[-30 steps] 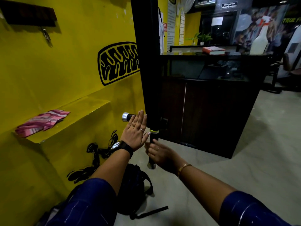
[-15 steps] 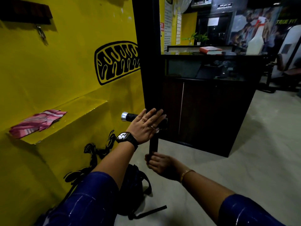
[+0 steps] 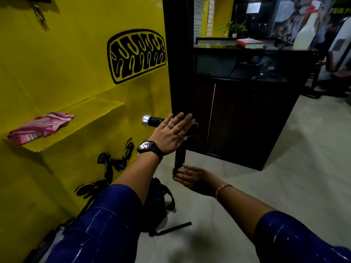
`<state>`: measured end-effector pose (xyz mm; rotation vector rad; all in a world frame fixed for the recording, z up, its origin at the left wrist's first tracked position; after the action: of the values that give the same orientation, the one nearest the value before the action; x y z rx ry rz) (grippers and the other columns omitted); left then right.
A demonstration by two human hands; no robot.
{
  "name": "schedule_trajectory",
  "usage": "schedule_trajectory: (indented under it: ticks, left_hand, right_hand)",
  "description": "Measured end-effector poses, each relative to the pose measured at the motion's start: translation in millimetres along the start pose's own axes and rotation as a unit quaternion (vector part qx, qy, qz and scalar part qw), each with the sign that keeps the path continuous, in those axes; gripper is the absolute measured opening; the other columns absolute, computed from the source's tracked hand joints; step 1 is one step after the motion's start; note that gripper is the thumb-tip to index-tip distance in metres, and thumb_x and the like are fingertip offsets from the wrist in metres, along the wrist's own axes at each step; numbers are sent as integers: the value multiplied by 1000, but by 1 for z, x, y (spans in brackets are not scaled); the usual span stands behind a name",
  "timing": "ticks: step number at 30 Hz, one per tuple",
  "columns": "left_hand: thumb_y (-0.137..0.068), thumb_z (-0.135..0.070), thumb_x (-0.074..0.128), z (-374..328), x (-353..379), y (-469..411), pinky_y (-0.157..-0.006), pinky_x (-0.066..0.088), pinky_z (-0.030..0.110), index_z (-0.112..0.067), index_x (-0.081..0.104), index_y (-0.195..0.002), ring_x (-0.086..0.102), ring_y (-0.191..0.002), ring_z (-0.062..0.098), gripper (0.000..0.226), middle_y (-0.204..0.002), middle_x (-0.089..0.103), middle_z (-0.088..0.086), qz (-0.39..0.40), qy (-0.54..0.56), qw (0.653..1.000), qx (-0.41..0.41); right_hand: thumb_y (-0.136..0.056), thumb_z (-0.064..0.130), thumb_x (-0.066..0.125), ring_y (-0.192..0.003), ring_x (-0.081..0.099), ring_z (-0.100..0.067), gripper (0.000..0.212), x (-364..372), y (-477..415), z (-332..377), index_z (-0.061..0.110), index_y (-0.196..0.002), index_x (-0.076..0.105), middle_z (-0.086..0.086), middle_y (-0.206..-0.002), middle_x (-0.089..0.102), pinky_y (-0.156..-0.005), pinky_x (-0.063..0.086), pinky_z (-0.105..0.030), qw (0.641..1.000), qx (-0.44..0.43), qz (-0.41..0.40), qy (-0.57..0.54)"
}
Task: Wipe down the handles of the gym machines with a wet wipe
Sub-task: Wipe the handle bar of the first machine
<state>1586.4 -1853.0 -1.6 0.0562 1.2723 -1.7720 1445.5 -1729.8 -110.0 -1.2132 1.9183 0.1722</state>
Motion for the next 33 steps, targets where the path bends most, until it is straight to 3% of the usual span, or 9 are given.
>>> schedule_trajectory:
  ticks: [3,6,8,11,16,22,26,30,33]
  left_hand:
    - [-99,-35,42,2,0,1,-123,2,38,-21,0,-156,-6,-150,18,72,-163,-13,-2,7,4,1000,0]
    - [-100,-36,39,3,-2,0,-123,0,37,-21,-1,-156,-8,-150,18,71,-163,-14,-2,13,-3,1000,4]
    - [-100,-37,37,3,-4,0,-123,0,38,-21,0,-156,-7,-150,18,69,-163,-13,-2,13,-2,1000,7]
    - [-101,-39,31,6,-5,0,-122,-1,37,-21,1,-156,-6,-150,18,65,-163,-12,-2,16,1,1000,21]
    - [-100,-36,29,12,-8,-1,-122,-4,36,-21,-4,-156,-9,-150,18,67,-162,-16,-1,24,-9,999,44]
    - [-102,-29,22,14,-13,-1,-122,-2,37,-24,-6,-155,-12,-150,18,61,-163,-10,-1,35,-8,998,54]
    - [-105,-31,10,14,-12,0,-122,-1,37,-24,-4,-156,-10,-150,18,54,-162,-15,-3,37,-6,998,49]
    - [-102,-29,22,12,-13,-1,-122,-2,37,-23,-4,-156,-9,-150,19,60,-162,-15,-2,42,-16,998,39]
    - [-104,-29,17,9,-17,0,-122,1,38,-23,-3,-156,-9,-150,19,56,-163,-15,-3,60,-20,997,31]
  right_hand:
    - [-93,8,39,-125,53,-21,40,-16,-3,-17,17,-123,64,-2,-126,63,-115,27,-40,999,36,-16,37]
    - [-94,5,36,-114,60,-24,37,-27,-26,-25,12,-110,69,-8,-113,68,-112,35,-42,997,76,-15,23]
    - [-99,6,34,-102,65,-23,38,-20,-33,-15,11,-102,71,-8,-103,70,-108,40,-41,998,57,-3,13]
    - [-97,9,46,-113,61,-22,27,-4,-19,2,13,-108,70,-6,-113,68,-115,31,-39,1000,8,19,-2]
    - [-101,5,30,-108,60,-23,40,-32,-33,-35,8,-107,69,-7,-107,66,-110,38,-39,995,71,-61,18]
    - [-94,5,44,-101,63,-24,28,-22,-39,-31,8,-99,72,-8,-99,69,-112,35,-40,997,49,-47,38]
    - [-100,4,29,-103,64,-22,44,-22,-30,-21,10,-101,73,-6,-103,70,-110,37,-37,998,26,-51,9]
    - [-101,1,16,-96,63,-22,54,-48,-38,-53,10,-109,69,-5,-100,66,-108,35,-35,996,67,-58,3]
    - [-100,1,5,-88,63,-21,66,-49,-36,-49,13,-103,70,-3,-93,66,-96,41,-32,999,27,-41,-14]
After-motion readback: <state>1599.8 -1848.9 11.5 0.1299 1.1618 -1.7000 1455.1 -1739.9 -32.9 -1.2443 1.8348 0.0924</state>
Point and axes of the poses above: each hand's wrist, its own y-axis away from the middle knuckle, its own x-axis out of the palm, z = x × y, the point moved 1 cm from there along -y, towards the middle knuckle
